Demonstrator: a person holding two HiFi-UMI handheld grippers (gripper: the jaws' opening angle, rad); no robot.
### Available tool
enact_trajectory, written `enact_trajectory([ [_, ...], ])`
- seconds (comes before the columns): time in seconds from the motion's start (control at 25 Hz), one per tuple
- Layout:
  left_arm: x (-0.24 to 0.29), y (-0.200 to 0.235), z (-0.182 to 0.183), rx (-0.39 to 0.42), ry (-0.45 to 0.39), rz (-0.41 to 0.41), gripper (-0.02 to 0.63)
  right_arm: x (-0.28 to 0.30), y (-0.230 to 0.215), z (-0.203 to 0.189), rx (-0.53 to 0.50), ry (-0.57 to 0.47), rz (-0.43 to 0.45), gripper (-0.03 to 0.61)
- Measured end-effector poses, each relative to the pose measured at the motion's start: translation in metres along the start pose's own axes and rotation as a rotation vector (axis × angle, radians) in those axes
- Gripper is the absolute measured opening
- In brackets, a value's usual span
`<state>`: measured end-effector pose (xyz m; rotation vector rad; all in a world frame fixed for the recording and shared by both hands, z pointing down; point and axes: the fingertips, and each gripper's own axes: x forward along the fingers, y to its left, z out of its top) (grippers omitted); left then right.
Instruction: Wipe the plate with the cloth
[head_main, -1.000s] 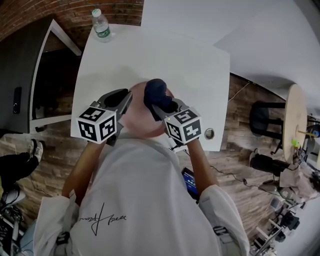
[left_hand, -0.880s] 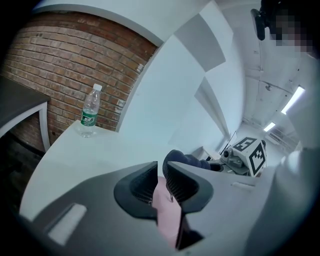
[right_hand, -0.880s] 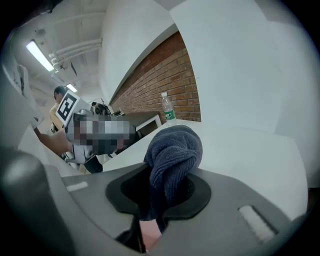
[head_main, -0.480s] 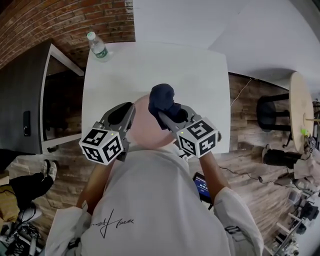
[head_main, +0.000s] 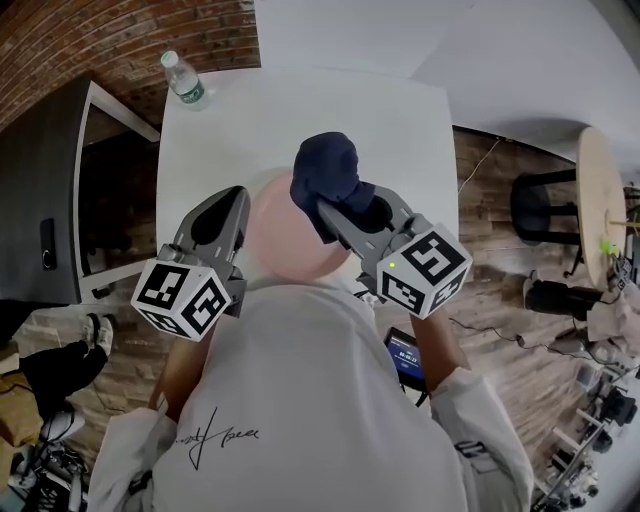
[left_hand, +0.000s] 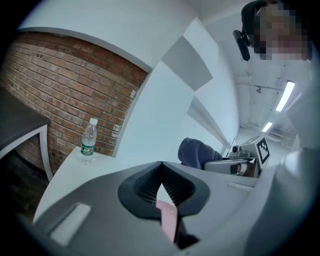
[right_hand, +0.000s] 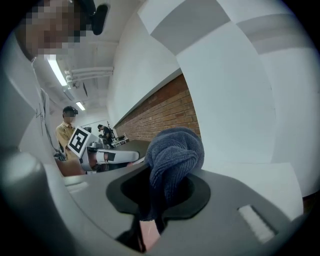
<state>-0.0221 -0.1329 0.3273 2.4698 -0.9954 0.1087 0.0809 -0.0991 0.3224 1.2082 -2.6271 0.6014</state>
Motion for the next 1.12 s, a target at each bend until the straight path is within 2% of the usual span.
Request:
enact_trajectory([
  [0.2, -0.005, -0.013, 0.014, 0.013, -0.020, 0.002, 0.011, -0.018, 0.004, 0.018, -0.026, -0.063, -0.005, 0.078],
  [0.4, -0.014, -0.014, 0.022, 0.025, -0.028, 0.040, 0.011, -0.024, 0.010, 0.020, -0.052, -0.085, -0.011, 0.078],
  [0.6, -0.020, -0.013, 0.015, 0.042, -0.019, 0.068, 0.011, -0.029, 0.003, 0.005, -0.111, -0.034, -0.107, 0.078],
  [0.92, -0.014, -0.011, 0.002, 0.058, -0.020, 0.085, 0.009, -0.040, 0.000, 0.000, -0.031, -0.111, -0.162, 0.078],
  [1.12, -0.007, -0.014, -0.002, 0.076, -0.012, 0.061, 0.011, -0.036, 0.000, -0.006, -0.037, -0.099, -0.182, 0.078],
])
